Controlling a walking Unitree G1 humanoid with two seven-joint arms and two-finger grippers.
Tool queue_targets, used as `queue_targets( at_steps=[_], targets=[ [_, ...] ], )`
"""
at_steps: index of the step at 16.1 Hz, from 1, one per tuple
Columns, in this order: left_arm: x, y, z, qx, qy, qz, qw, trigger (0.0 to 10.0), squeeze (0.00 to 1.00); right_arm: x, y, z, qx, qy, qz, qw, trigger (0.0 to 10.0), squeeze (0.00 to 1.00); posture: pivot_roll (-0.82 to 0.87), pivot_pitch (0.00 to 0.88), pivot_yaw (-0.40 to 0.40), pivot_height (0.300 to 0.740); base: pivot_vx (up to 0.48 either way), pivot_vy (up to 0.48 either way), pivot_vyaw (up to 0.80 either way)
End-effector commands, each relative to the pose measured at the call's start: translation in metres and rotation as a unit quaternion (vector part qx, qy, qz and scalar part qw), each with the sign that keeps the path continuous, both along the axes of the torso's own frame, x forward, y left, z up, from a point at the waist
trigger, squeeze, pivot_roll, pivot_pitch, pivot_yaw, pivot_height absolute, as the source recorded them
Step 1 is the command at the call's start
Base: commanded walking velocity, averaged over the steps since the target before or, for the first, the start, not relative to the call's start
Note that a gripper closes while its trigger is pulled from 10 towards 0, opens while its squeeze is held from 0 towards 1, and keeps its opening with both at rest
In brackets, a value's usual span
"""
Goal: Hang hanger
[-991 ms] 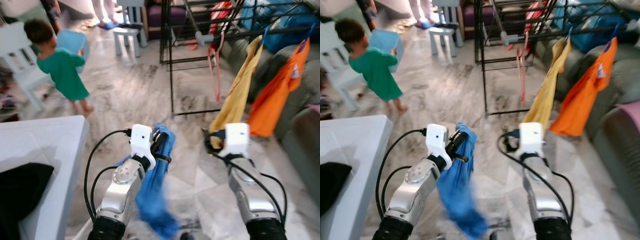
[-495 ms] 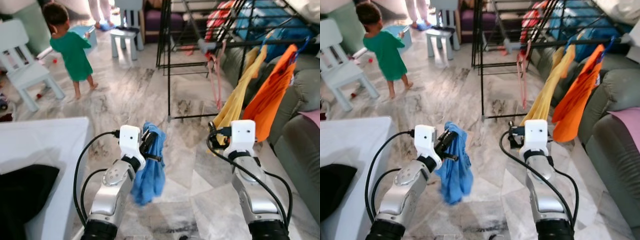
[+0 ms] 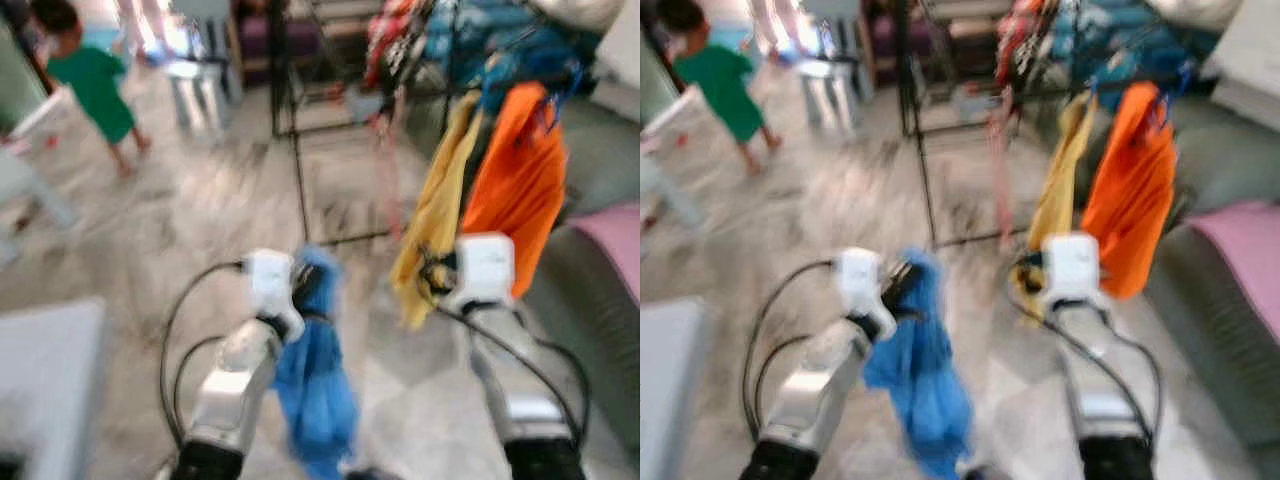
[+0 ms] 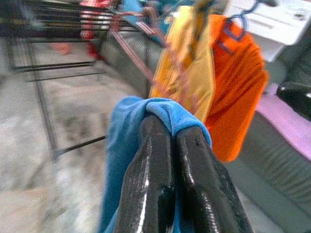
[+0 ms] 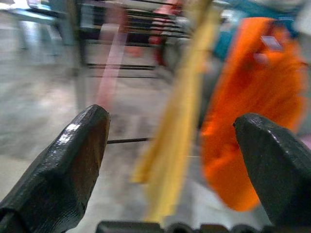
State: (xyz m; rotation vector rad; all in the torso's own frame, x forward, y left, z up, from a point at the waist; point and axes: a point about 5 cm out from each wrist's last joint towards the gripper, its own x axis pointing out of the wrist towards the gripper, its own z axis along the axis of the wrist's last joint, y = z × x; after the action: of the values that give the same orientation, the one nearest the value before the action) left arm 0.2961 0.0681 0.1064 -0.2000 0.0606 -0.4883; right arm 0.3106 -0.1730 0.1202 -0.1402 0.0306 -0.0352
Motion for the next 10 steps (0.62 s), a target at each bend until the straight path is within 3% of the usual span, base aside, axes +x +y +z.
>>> queue_targets(
  at_steps=[1,4,10],
  targets=[
    [0.0009,0.0019,0.005,-0.003,-0.012,0.006,1.0,10.0,0.0,0.0008,0.0089,0.0036,0.005,-0.008,0.015,1.0,10.0,0.0,-0.09,0.126,0.0,0.74,0.461,0.0,0.0],
    [0.0005,0.0009,0.0039,-0.007,-0.005,0.007,1.0,10.0,0.0,-0.0023,0.0129,-0.0009,-0.007,-0.002,0.035,0.999,10.0,0.0,-0.1,0.126,0.003,0.74,0.41,0.095,0.0],
    [-0.0014,-0.0007,0.0023,-0.001,-0.001,0.002,1.0,10.0,0.0,-0.002,0.0132,-0.0007,-0.007,-0.002,0.037,0.999,10.0,0.0,-0.09,0.131,0.0,0.74,0.326,0.339,0.64]
  ],
)
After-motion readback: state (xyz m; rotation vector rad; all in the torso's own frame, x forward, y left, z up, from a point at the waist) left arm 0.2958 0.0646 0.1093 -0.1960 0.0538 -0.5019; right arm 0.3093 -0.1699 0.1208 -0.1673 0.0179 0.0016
